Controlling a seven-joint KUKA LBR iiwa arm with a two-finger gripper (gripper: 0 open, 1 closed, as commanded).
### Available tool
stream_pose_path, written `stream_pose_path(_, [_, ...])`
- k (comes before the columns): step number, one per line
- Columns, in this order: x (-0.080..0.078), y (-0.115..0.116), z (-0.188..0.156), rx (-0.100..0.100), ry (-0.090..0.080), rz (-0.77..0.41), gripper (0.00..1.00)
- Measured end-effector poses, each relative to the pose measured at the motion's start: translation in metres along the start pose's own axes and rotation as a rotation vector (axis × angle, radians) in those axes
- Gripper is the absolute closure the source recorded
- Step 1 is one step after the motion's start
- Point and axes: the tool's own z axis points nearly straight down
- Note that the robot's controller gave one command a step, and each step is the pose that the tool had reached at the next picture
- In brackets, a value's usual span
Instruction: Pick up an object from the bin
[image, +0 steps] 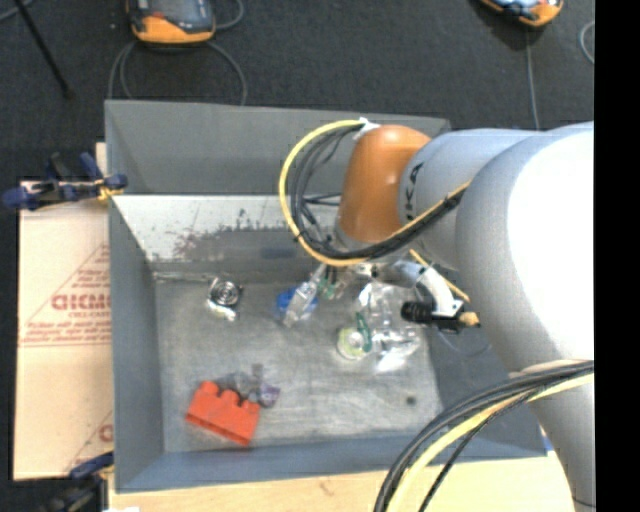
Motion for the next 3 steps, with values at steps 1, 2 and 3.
stream_pose_path(1, [0.023, 0.04, 0.004, -0.004, -0.001, 0.101, 0.0])
stream_pose_path(2, [0.008, 0.019, 0.014, 0.0, 0.002, 0.252, 0.0])
stream_pose_path(3, [0.012, 0.001, 0.008, 0.0, 0.001, 0.394, 0.0])
